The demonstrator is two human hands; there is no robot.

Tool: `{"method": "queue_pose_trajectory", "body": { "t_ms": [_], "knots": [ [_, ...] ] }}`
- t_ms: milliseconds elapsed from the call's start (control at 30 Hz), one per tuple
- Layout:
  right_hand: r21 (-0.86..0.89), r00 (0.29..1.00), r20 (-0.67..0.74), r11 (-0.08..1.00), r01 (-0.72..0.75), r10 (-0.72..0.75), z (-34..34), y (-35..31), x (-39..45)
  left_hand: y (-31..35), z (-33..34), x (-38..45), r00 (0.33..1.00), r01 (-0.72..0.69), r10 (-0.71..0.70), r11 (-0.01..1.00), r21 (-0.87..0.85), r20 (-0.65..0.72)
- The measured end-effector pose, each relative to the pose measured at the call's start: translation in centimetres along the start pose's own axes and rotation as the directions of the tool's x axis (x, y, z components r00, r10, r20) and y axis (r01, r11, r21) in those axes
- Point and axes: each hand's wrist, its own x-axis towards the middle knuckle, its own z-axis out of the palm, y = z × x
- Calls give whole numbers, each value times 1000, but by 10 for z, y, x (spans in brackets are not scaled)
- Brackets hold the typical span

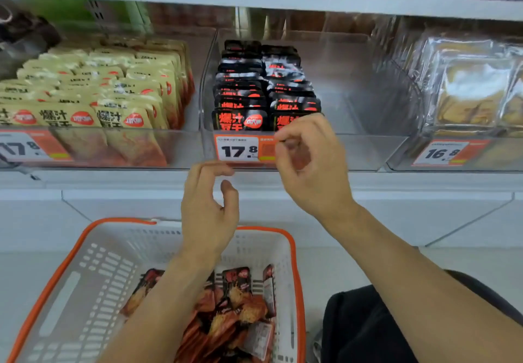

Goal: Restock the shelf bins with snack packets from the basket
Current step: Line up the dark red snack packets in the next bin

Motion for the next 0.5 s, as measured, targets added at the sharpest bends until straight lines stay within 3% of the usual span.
{"method": "queue_pose_trajectory", "body": {
  "t_ms": [67, 100, 167, 233, 300, 367, 433, 500],
  "knots": [
    [30, 956, 257, 988, -153, 140, 24, 6, -30, -30, 0, -28, 979, 136, -145, 988, 73, 145],
    [-18, 890, 400, 973, -229, 217, 36, 11, -47, -49, 0, -47, 943, 211, -238, 968, 137, 230],
    [-179, 670, 656, 934, -310, 348, 59, 24, -82, -85, -4, -90, 808, 332, -435, 893, 304, 397],
    [-335, 401, 787, 871, -359, 468, 80, 35, -121, -118, -13, -136, 626, 325, -581, 801, 504, 520],
    [-452, 179, 819, 805, -385, 545, 96, 41, -160, -140, -27, -179, 424, 228, -677, 722, 653, 601],
    [-511, 62, 811, 756, -408, 582, 105, 42, -193, -152, -42, -212, 265, 132, -725, 680, 721, 635],
    [-558, -25, 791, 704, -439, 612, 114, 40, -216, -158, -54, -231, 214, 118, -717, 693, 712, 663],
    [-622, -91, 748, 647, -441, 657, 126, 34, -232, -161, -62, -238, 221, 143, -699, 713, 686, 680]
  ]
}}
